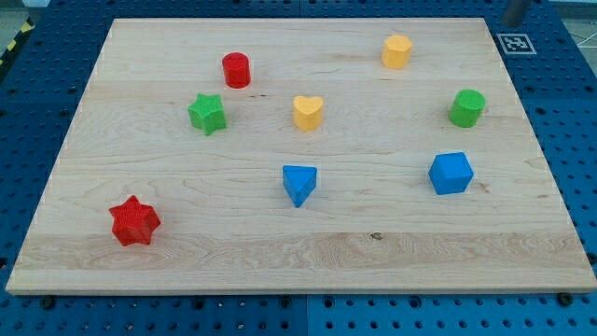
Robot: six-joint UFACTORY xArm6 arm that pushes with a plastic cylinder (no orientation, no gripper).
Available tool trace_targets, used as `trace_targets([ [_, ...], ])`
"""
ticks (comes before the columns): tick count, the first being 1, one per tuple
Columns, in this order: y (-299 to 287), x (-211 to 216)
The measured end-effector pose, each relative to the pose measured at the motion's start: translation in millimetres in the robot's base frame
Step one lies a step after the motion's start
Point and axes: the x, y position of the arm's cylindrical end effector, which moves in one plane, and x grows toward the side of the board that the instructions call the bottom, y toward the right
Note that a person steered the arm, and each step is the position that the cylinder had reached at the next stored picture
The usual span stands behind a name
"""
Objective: Move the red star towards the green star
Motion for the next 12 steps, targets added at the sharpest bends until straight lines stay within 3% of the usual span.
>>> trace_targets([
  [1,0.1,50.2],
  [3,-10.6,208.6],
  [6,-70.2,236.5],
  [12,-351.6,234.8],
])
